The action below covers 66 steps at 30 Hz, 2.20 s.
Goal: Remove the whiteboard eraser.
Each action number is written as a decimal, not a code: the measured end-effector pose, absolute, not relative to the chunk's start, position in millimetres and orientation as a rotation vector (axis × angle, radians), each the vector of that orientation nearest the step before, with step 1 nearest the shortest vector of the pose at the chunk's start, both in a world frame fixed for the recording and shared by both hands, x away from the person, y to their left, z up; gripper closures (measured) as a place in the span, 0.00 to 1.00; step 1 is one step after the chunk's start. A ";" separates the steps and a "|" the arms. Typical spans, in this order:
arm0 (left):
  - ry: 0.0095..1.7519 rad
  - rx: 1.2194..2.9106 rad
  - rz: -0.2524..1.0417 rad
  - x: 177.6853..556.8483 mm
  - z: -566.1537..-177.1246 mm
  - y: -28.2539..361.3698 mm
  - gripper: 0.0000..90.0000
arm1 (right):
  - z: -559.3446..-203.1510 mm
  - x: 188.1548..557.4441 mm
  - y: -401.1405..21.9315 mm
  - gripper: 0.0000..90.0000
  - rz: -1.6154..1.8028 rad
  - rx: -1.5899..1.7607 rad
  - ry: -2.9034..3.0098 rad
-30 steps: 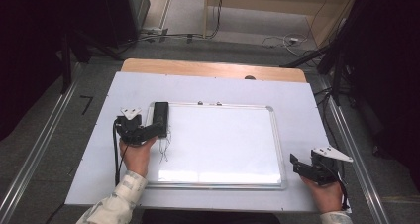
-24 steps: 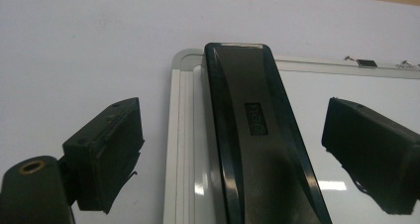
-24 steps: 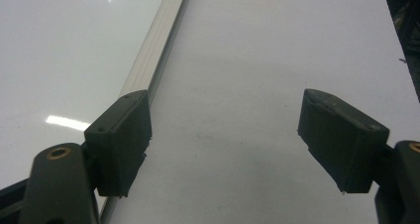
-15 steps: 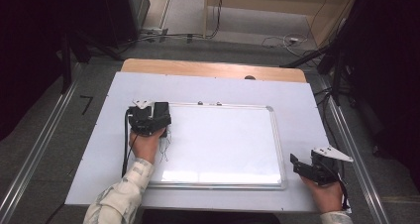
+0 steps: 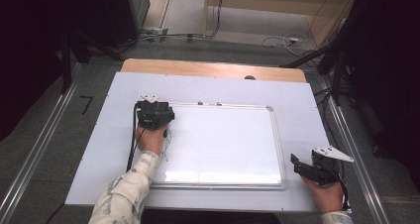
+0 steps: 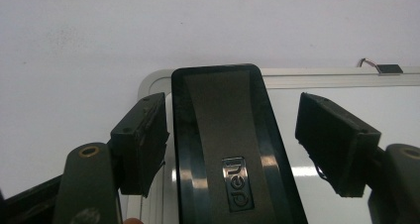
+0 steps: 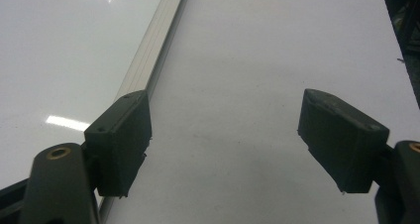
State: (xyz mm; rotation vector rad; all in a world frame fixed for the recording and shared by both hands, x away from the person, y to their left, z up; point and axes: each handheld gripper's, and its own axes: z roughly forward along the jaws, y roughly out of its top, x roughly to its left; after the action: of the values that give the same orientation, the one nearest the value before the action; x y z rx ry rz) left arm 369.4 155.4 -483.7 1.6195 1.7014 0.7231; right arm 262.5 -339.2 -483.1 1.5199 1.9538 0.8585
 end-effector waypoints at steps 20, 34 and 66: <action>1.742 1.635 0.751 374.5 -487.6 152.7 0.42 | -483.2 262.5 -339.1 0.22 0.857 1.520 1.955; 1.754 1.632 0.771 373.5 -488.7 149.8 0.43 | -483.2 262.4 -339.0 0.22 0.857 1.514 1.956; 1.709 1.600 0.820 366.8 -475.2 151.5 0.46 | -484.4 263.4 -338.4 0.22 0.847 1.514 1.962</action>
State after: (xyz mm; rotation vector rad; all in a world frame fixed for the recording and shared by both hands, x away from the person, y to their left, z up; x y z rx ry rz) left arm 366.8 151.5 -475.2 1.6001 1.7085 0.8205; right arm 263.4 -338.4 -484.4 1.5141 1.9624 0.8469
